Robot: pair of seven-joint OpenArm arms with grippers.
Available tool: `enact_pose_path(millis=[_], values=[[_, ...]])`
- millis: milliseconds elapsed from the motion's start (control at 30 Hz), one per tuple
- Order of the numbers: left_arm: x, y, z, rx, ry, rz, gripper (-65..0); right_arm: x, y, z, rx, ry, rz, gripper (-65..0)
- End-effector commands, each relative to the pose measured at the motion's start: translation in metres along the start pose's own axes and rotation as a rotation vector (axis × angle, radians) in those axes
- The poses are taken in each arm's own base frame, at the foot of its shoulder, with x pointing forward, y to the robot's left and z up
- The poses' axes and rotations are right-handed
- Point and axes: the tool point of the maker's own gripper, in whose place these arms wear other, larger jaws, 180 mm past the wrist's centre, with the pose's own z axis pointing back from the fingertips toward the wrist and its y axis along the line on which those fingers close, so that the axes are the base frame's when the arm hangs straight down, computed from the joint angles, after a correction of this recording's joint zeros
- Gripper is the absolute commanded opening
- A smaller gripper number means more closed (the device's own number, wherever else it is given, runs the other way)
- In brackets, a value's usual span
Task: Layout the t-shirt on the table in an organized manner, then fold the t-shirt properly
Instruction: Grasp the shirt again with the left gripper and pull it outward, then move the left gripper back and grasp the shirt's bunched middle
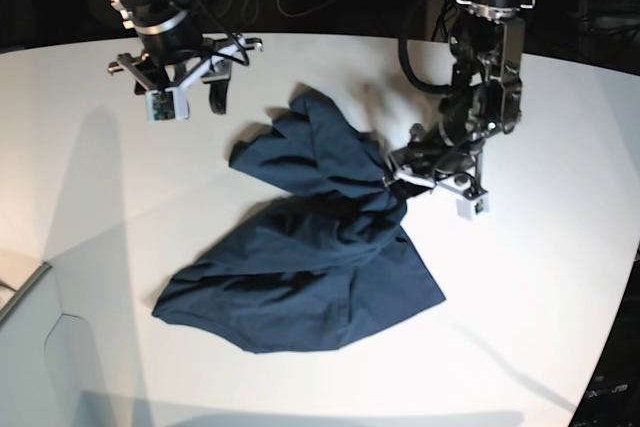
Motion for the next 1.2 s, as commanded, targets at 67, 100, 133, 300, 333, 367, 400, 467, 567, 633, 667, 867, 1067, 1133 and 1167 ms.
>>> enact_pose_path(millis=[67, 100, 133, 300, 333, 367, 400, 467, 567, 633, 667, 867, 1067, 1133, 1167], values=[[0.002, -0.014, -0.008, -0.03, 0.005, -0.019, -37.3, 0.01, 0.006, 0.002, 0.02, -0.037, -0.001, -35.9], [-0.003, -0.015, -0.009, -0.033, 0.022, -0.031, -37.3, 0.01, 0.007, 0.002, 0.023, -0.037, -0.001, -35.9], [-0.005, -0.017, -0.01, -0.039, 0.028, -0.035, -37.4, 0.01, 0.007, 0.002, 0.023, -0.037, -0.001, -35.9], [-0.006, -0.024, -0.011, -0.052, 0.033, -0.054, -46.1, 0.009, 0.007, 0.002, 0.023, -0.036, -0.001, -35.9], [-0.006, -0.023, -0.011, -0.05, 0.032, -0.054, -50.7, 0.009, 0.007, 0.002, 0.023, -0.036, -0.001, -35.9], [-0.005, -0.023, -0.01, -0.05, 0.03, -0.053, -57.2, 0.008, 0.007, 0.002, 0.023, -0.034, -0.001, -35.9], [-0.004, -0.023, -0.01, -0.052, 0.026, -0.05, -64.2, 0.008, 0.007, 0.002, 0.023, -0.034, -0.001, -35.9], [0.007, -0.025, -0.006, -0.058, 0.001, -0.058, -65.0, 0.008, 0.008, 0.003, 0.023, -0.033, -0.001, -35.9], [0.05, -0.02, 0.016, -0.06, -0.114, -0.097, -65.0, 0.01, 0.007, 0.002, 0.023, -0.037, -0.001, -35.9], [0.078, -0.018, 0.036, -0.06, -0.199, -0.109, -65.0, 0.011, 0.007, 0.002, 0.023, -0.04, 0.0, -35.9], [0.097, -0.017, 0.048, -0.059, -0.255, -0.117, -65.0, 0.011, 0.007, 0.002, 0.023, -0.04, 0.0, -35.9], [0.178, -0.028, 0.109, -0.072, -0.499, -0.188, -65.0, 0.018, 0.007, -0.001, 0.022, -0.059, 0.002, -35.9], [0.148, -0.029, 0.09, -0.089, -0.415, -0.139, -63.1, 0.019, 0.007, -0.001, 0.022, -0.062, 0.002, -35.9], [0.124, -0.029, 0.077, -0.107, -0.345, -0.087, -57.8, 0.019, 0.007, -0.001, 0.022, -0.062, 0.002, -35.9], [0.113, -0.027, 0.071, -0.112, -0.313, -0.06, -53.5, 0.019, 0.007, -0.001, 0.022, -0.062, 0.002, -35.9]])
